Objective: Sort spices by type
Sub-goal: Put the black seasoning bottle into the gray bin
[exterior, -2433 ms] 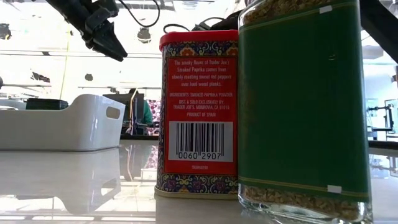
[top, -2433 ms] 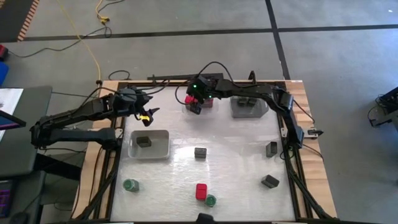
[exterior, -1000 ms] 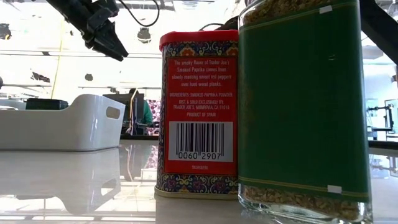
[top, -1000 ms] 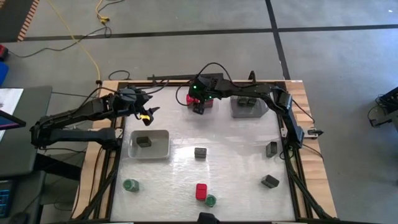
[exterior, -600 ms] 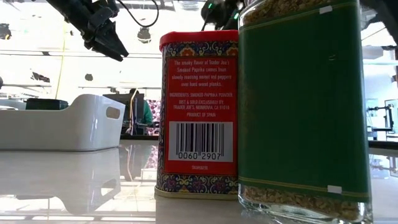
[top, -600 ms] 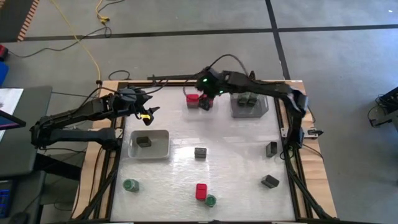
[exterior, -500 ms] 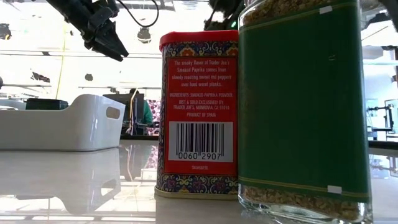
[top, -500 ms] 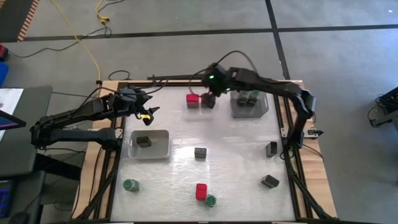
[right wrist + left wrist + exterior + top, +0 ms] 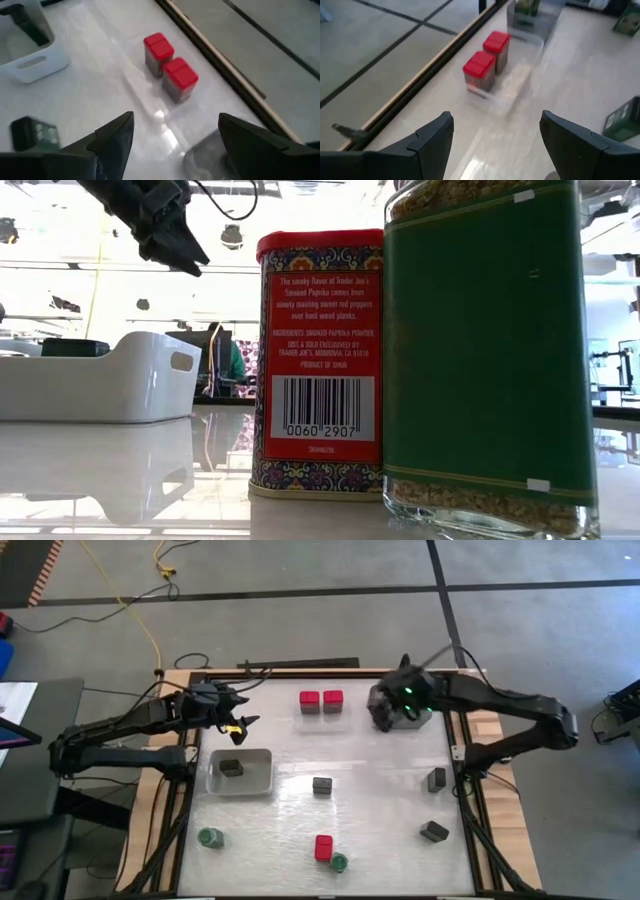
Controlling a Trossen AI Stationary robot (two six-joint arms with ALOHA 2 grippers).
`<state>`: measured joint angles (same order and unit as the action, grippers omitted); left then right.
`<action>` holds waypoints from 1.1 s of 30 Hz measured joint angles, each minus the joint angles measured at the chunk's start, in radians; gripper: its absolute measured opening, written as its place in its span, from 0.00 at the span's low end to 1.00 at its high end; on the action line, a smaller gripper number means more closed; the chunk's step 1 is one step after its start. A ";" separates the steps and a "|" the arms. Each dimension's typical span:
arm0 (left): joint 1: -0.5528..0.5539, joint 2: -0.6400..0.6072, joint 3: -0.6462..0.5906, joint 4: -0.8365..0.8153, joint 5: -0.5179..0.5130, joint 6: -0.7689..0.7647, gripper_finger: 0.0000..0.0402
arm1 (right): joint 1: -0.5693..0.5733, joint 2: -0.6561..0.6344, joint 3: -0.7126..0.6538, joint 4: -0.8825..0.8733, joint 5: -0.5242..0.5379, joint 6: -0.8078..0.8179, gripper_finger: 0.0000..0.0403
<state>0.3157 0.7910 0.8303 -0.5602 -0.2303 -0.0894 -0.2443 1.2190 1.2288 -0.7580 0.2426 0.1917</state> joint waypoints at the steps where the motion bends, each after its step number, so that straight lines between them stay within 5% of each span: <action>1: -0.007 0.000 0.000 0.013 -0.001 -0.002 0.70 | 0.011 -0.033 -0.031 0.008 0.003 0.021 0.79; 19: -0.191 0.038 0.000 0.111 0.003 -0.044 0.70 | 0.101 -0.375 -0.223 -0.132 0.108 0.253 0.79; 33: -0.286 0.048 0.000 0.115 0.003 -0.076 0.70 | 0.107 -0.377 -0.242 -0.168 0.108 0.326 0.79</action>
<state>0.0294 0.8386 0.8307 -0.4457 -0.2272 -0.1654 -0.1371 0.8421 0.9867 -0.9258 0.3509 0.5180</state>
